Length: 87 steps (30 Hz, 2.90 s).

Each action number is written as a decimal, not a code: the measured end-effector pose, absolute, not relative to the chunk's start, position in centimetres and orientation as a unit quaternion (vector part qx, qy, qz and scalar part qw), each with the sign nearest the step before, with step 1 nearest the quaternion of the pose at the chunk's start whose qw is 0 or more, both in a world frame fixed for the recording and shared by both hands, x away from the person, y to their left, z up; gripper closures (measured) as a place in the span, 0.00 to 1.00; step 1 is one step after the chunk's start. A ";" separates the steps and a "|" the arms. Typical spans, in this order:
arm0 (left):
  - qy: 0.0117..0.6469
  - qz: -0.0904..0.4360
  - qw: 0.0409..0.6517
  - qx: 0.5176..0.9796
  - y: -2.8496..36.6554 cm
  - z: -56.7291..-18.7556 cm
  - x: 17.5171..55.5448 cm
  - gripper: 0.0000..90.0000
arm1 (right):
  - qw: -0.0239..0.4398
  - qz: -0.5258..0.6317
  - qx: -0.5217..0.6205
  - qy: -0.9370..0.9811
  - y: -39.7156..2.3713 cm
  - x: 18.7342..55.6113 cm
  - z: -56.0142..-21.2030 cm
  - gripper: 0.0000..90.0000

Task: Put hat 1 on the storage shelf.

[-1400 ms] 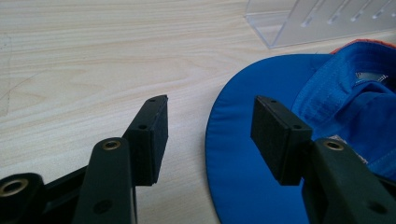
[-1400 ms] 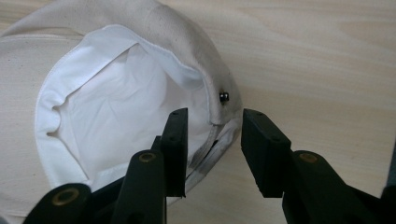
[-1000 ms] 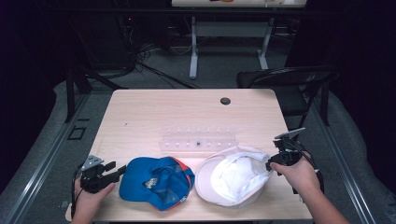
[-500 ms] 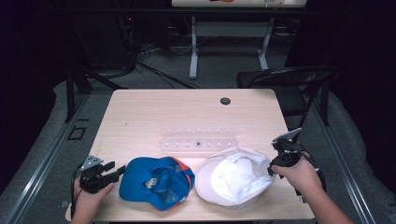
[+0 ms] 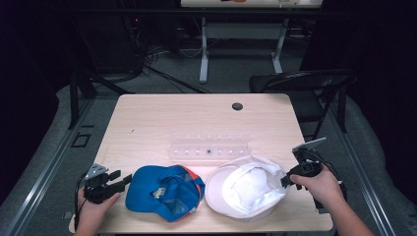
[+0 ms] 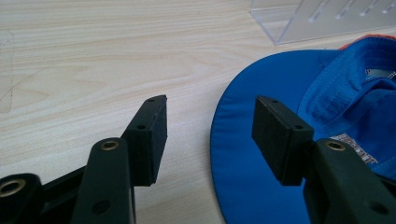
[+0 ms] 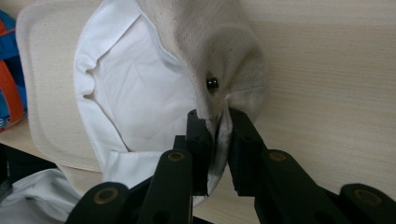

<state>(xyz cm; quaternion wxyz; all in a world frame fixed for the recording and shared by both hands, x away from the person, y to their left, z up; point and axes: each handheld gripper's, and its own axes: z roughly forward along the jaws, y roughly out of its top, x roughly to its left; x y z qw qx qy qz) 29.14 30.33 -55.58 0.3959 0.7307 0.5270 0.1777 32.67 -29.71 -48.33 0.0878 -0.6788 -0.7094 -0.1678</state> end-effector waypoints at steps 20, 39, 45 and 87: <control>0.533 0.176 0.396 0.727 30.5 -55.6 29.2 0.51 | 0.155 -0.241 -0.674 -0.681 -30.5 32.2 -46.8 0.89; 0.537 0.173 0.396 0.725 30.7 -55.7 29.1 0.51 | 0.177 -0.267 -0.662 -0.678 -28.8 32.4 -43.4 0.90; 0.536 0.170 0.395 0.726 30.8 -55.6 29.1 0.51 | 0.171 -0.267 -0.662 -0.680 -28.2 32.5 -42.6 0.90; 0.538 0.176 0.400 0.721 30.8 -55.6 29.0 0.51 | 0.230 -0.344 -0.641 -0.647 -25.5 32.6 -36.4 0.90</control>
